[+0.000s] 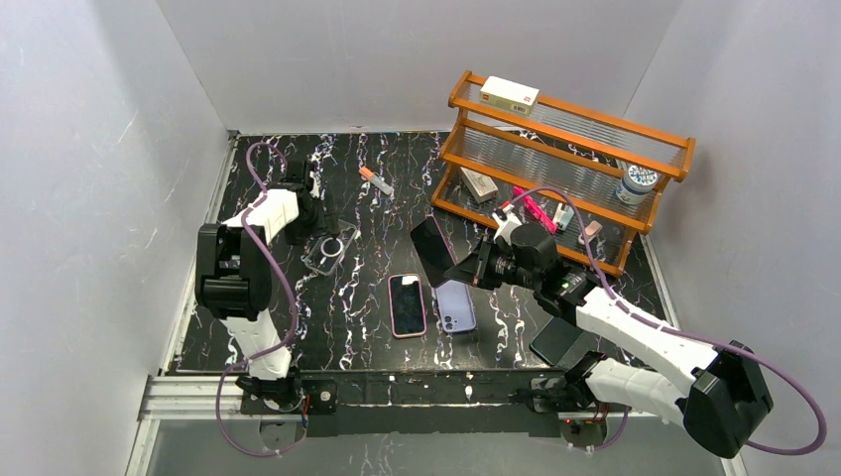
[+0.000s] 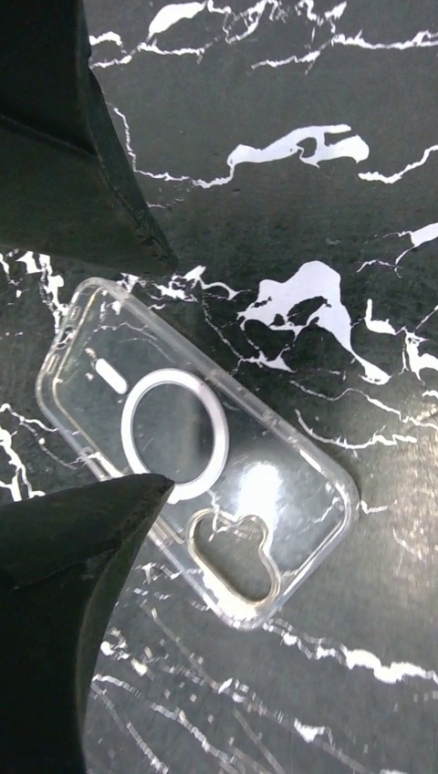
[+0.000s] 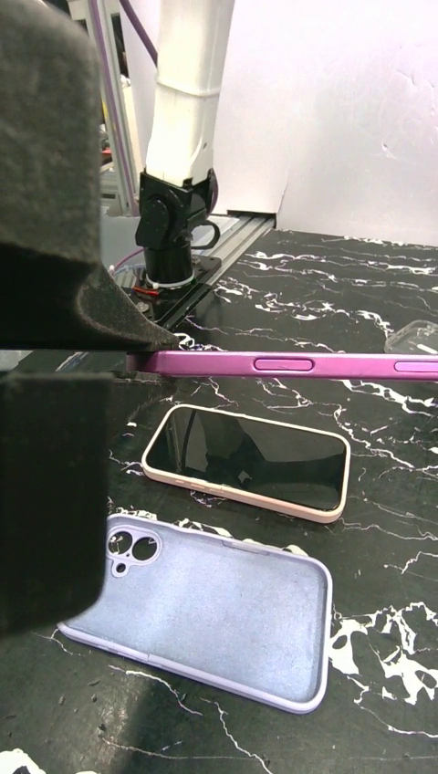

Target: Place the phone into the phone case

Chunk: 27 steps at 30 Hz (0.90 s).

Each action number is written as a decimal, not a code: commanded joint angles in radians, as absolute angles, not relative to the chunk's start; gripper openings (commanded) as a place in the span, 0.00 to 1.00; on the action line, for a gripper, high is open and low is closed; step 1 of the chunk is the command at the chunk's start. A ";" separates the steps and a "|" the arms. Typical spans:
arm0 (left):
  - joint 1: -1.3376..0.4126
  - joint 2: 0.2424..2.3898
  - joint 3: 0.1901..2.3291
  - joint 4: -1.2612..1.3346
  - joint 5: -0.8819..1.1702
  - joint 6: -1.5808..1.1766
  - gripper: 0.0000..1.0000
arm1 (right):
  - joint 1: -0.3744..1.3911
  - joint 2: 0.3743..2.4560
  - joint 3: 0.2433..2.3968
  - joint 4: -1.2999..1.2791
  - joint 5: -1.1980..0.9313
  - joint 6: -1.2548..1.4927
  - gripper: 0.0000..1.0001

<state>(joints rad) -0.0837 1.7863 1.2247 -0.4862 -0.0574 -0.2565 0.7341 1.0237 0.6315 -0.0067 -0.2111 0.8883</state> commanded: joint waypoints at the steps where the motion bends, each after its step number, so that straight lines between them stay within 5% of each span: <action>1: -0.075 1.800 1.207 -0.470 -0.058 -0.238 0.75 | 0.736 0.975 0.636 0.066 -0.208 0.881 0.01; 6: -0.076 1.806 1.181 -0.478 -0.020 -0.248 0.64 | 0.736 0.983 0.635 0.067 -0.205 0.879 0.01; 16: -0.077 1.753 1.127 -0.565 0.078 -0.252 0.23 | 0.735 1.006 0.631 0.097 -0.219 0.885 0.01; 24: -0.114 1.636 0.990 -0.549 0.137 -0.337 0.00 | 0.736 1.064 0.638 0.109 -0.247 0.904 0.01; 27: -0.146 1.585 0.934 -0.542 0.144 -0.392 0.00 | 0.737 1.074 0.642 0.116 -0.247 0.907 0.01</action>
